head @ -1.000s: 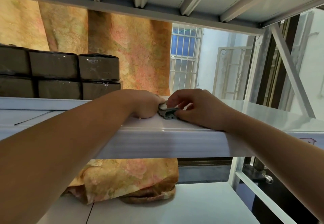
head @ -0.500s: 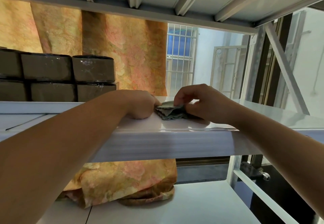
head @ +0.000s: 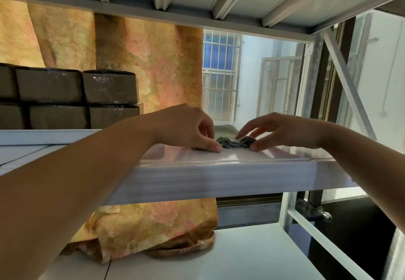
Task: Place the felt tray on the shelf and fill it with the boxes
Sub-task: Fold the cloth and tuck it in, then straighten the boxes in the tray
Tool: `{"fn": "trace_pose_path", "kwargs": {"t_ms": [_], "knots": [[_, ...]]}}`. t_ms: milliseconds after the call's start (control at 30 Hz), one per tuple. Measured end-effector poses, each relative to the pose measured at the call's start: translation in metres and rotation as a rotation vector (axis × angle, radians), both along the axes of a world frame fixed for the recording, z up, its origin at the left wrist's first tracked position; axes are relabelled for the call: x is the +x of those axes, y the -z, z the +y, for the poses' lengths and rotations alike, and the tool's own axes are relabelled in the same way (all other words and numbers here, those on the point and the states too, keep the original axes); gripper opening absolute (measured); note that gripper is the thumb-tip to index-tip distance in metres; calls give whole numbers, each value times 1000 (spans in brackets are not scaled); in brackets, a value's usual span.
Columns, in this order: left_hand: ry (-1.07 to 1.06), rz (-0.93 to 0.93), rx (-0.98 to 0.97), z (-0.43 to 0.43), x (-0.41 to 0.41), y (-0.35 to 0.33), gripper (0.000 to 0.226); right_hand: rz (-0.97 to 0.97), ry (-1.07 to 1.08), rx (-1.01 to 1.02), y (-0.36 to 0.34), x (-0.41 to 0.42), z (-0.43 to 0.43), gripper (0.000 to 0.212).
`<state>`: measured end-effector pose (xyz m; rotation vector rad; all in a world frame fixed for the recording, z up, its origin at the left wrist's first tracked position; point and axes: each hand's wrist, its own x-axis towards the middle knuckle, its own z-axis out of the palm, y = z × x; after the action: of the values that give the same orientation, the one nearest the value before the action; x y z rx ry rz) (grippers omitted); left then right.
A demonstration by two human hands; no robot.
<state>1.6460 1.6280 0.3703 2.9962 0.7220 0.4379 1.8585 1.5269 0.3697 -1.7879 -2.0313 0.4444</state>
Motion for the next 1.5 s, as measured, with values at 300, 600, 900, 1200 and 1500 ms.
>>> {"fn": "trace_pose_path", "kwargs": {"t_ms": [300,600,900,1200,1500], "knots": [[-15,-12,132,1,1,2,37,-321,111,398,4,-3,7,18],[-31,11,249,1,4,4,38,232,64,318,1,-4,6,26],[-53,-13,246,0,7,3,43,-295,280,537,12,-26,22,15],[3,-317,-93,5,9,0,21,503,306,255,2,-11,23,9],[-150,-398,-111,19,20,4,14,103,462,372,0,-13,45,34]]}}
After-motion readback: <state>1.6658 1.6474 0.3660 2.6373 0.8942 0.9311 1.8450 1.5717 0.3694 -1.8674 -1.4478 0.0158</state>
